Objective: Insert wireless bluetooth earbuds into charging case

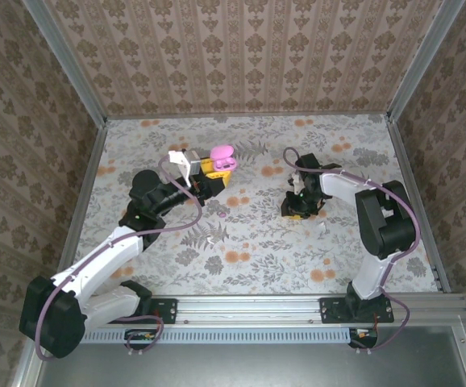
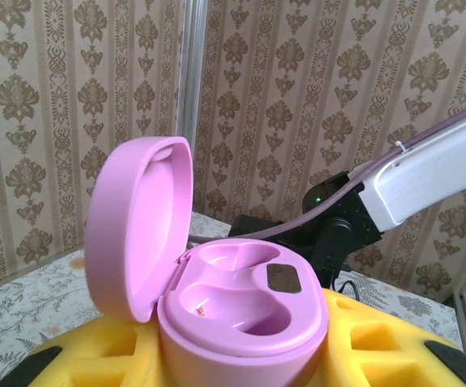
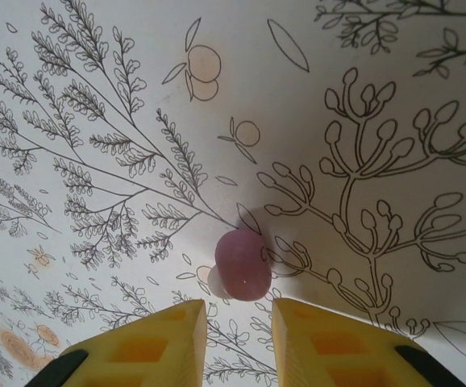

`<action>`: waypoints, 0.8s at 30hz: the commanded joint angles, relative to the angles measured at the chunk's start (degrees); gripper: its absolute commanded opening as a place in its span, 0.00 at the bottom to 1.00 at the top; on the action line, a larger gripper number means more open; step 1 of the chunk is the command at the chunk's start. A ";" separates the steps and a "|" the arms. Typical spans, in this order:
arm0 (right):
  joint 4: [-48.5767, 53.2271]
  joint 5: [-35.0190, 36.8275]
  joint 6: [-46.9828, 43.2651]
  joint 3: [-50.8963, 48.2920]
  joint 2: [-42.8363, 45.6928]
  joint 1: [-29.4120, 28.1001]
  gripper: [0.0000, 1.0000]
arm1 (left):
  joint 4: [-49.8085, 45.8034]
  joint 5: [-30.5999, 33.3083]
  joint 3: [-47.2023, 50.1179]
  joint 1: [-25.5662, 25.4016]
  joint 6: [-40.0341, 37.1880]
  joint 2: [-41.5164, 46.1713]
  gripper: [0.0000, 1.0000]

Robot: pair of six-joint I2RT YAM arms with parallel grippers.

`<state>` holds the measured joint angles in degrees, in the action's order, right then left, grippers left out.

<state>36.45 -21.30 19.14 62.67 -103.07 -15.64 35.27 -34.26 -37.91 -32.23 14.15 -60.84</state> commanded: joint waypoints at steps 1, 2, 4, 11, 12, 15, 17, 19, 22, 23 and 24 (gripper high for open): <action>1.44 1.38 -1.51 1.74 -1.05 -0.08 0.29 | -0.02 -0.68 -2.09 -0.47 0.13 -0.07 0.35; 1.45 1.59 -1.58 1.93 -1.18 -0.08 0.30 | -0.11 -0.63 -2.10 -0.47 0.09 -0.17 0.35; 1.52 1.77 -1.65 2.30 -1.76 -0.02 0.29 | -0.18 -0.65 -2.14 -0.47 0.07 -0.17 0.35; 2.40 2.57 -2.56 3.77 -3.50 -0.10 0.29 | -0.60 -0.46 -2.23 -0.47 -0.17 -0.15 0.35; 2.43 2.57 -2.65 3.86 -3.69 -0.10 0.29 | -0.70 -0.46 -2.24 -0.47 -0.18 -0.16 0.35; 2.27 2.25 -2.67 4.03 -3.91 -0.16 0.29 | -0.81 -0.37 -2.11 -0.47 -0.26 -0.15 0.35; 2.01 1.89 -2.68 3.99 -4.13 -0.16 0.28 | -0.81 -0.20 -2.08 -0.47 -0.26 -0.06 0.35; 1.97 1.33 -2.59 4.24 -4.34 -0.15 0.28 | -0.81 -0.17 -1.99 -0.47 -0.25 -0.07 0.35; 2.01 1.16 -2.57 4.43 -4.63 -0.26 0.28 | -0.81 -0.11 -1.99 -0.47 -0.24 0.01 0.35; 2.03 1.17 -2.53 4.49 -4.69 -0.31 0.28 | -0.89 -0.09 -1.99 -0.47 -0.27 0.06 0.35; 2.02 1.22 -2.50 4.64 -4.84 -0.32 0.28 | -0.85 -0.02 -1.97 -0.47 -0.29 0.02 0.35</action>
<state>36.71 -19.90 17.67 65.93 -106.89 -15.68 34.17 -34.24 -37.91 -32.27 14.13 -61.08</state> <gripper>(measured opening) 0.284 0.368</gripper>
